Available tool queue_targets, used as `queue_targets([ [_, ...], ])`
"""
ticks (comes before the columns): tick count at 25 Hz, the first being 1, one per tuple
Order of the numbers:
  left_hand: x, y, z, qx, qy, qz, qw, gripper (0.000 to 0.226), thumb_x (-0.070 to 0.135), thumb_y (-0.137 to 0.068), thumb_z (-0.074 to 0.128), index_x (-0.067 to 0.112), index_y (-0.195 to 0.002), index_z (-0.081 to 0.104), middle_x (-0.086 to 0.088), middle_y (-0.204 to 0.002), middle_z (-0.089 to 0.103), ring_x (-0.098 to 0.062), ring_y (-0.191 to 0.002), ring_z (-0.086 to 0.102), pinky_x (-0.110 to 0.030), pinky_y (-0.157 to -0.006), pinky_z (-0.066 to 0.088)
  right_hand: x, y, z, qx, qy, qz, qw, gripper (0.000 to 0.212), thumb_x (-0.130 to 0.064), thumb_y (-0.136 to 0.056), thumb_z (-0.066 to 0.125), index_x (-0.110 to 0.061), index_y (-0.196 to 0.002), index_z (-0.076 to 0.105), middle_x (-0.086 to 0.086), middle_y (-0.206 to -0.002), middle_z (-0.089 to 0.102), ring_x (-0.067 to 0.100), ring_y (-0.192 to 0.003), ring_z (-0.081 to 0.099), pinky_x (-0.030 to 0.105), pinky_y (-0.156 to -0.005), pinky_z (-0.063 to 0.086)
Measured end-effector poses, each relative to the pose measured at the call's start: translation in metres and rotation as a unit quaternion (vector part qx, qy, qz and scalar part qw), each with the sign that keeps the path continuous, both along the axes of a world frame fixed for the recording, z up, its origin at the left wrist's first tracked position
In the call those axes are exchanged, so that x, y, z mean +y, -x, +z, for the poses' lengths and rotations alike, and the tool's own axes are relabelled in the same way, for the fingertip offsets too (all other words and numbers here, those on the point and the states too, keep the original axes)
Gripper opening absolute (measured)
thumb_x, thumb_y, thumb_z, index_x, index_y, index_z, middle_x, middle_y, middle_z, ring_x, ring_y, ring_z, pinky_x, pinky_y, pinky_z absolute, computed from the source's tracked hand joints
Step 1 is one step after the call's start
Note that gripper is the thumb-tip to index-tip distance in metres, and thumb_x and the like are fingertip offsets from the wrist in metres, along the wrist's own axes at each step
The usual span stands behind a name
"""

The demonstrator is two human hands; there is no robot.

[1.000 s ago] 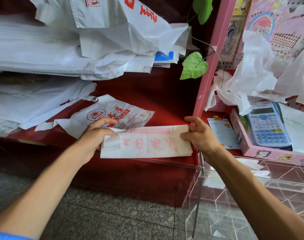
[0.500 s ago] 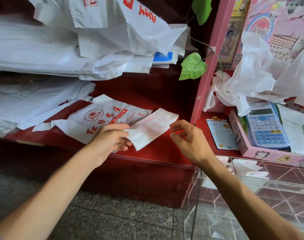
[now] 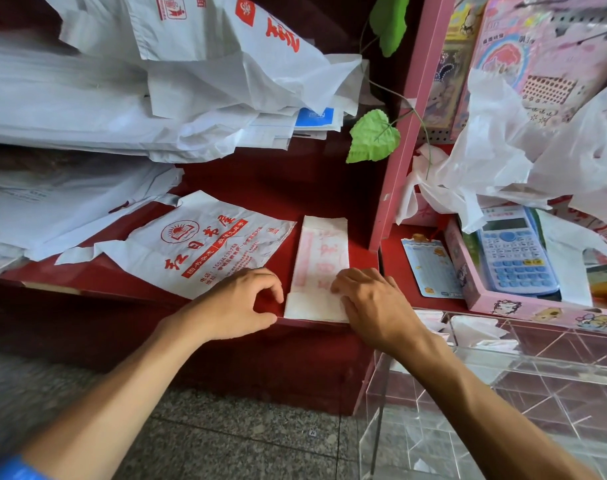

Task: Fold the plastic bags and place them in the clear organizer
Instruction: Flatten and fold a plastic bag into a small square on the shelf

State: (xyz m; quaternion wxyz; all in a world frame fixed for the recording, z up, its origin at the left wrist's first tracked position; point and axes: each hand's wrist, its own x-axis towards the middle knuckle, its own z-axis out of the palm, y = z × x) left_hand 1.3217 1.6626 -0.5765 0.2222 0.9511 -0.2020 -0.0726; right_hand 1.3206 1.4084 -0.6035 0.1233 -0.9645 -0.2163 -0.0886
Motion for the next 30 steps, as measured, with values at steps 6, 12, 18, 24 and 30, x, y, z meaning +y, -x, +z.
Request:
queue_targets([
  [6, -0.004, -0.005, -0.008, -0.044, 0.02, -0.041, 0.998, 0.042, 0.032, -0.075, 0.078, 0.043, -0.11, 0.058, 0.028, -0.141, 0.04, 0.006, -0.134, 0.03, -0.024, -0.113, 0.023, -0.005, 0.012, 0.003, 0.025, -0.005, 0.054, 0.998, 0.048, -0.048, -0.092, 0.049, -0.028, -0.135, 0.055, -0.005, -0.141, 0.053, 0.023, -0.119, 0.052, 0.041, -0.095, 0.043],
  [12, -0.02, -0.006, -0.016, -0.058, 0.007, -0.049, 0.997, 0.045, 0.029, -0.078, 0.077, 0.038, -0.119, 0.059, 0.025, -0.127, 0.053, 0.003, -0.123, 0.044, -0.027, -0.108, 0.036, -0.01, 0.014, -0.002, 0.017, 0.028, 0.052, 0.998, 0.042, -0.041, -0.084, 0.063, -0.022, -0.121, 0.063, -0.007, -0.126, 0.06, 0.022, -0.112, 0.054, 0.036, -0.091, 0.044],
  [18, -0.025, -0.006, -0.024, -0.094, 0.0, -0.063, 0.994, 0.048, 0.031, -0.079, 0.079, 0.031, -0.124, 0.063, 0.027, -0.114, 0.053, -0.003, -0.108, 0.048, -0.025, -0.095, 0.042, -0.008, 0.019, -0.006, -0.022, 0.029, 0.029, 0.999, 0.039, -0.042, -0.08, 0.068, -0.017, -0.108, 0.062, 0.0, -0.107, 0.058, 0.025, -0.094, 0.054, 0.039, -0.079, 0.049],
  [24, -0.023, -0.005, -0.025, -0.079, 0.092, -0.023, 0.992, 0.026, 0.033, -0.087, 0.072, 0.03, -0.113, 0.071, 0.026, -0.106, 0.062, 0.0, -0.107, 0.055, -0.029, -0.095, 0.045, -0.01, 0.012, -0.01, -0.024, -0.062, 0.02, 0.998, 0.034, -0.043, -0.088, 0.045, -0.02, -0.098, 0.068, -0.004, -0.098, 0.061, 0.024, -0.087, 0.055, 0.038, -0.074, 0.046],
  [30, -0.031, -0.003, -0.026, -0.086, 0.117, 0.047, 0.988, 0.024, 0.03, -0.088, 0.072, 0.03, -0.112, 0.074, 0.027, -0.105, 0.062, 0.005, -0.104, 0.056, -0.017, -0.089, 0.043, -0.008, 0.008, -0.008, -0.018, -0.143, 0.035, 0.989, 0.012, -0.035, -0.092, 0.056, -0.029, -0.082, 0.052, -0.015, -0.075, 0.053, 0.017, -0.074, 0.048, 0.035, -0.066, 0.039],
])
